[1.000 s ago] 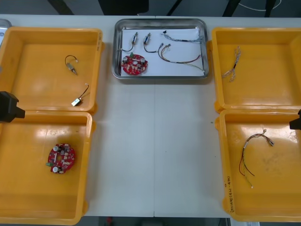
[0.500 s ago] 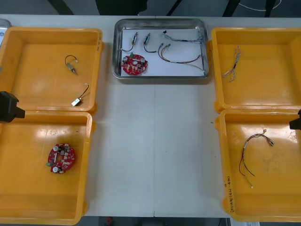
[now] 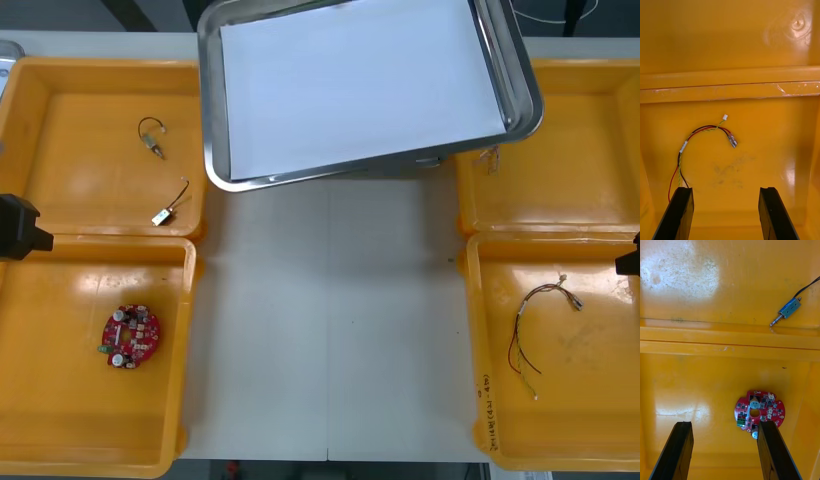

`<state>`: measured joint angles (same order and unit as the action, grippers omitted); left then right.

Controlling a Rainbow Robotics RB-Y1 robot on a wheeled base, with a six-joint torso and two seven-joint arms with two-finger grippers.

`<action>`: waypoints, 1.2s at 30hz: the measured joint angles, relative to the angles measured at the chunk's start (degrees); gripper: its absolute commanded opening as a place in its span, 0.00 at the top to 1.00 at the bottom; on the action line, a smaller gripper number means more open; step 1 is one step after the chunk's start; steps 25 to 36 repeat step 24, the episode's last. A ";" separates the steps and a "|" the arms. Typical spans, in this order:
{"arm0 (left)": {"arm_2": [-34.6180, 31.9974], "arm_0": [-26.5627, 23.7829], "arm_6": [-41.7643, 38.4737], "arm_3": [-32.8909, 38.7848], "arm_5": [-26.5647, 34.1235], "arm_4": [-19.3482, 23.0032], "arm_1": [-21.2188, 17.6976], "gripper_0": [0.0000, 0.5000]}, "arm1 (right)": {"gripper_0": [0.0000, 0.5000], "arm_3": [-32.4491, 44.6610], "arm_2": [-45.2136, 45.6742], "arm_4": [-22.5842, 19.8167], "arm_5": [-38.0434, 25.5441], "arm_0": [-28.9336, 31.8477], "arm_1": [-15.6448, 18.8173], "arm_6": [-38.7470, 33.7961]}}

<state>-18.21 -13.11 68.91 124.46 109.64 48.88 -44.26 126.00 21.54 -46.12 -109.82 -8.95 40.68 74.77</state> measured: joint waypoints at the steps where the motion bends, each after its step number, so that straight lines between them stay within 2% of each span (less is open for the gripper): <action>1: 0.00 0.00 0.00 0.00 0.00 0.00 0.00 0.00 | 0.00 0.00 0.00 0.00 0.00 0.00 0.00 0.00; 36: 0.00 0.00 0.00 0.00 0.00 0.00 0.00 0.00 | 0.00 0.00 0.00 0.00 0.00 0.00 0.00 0.00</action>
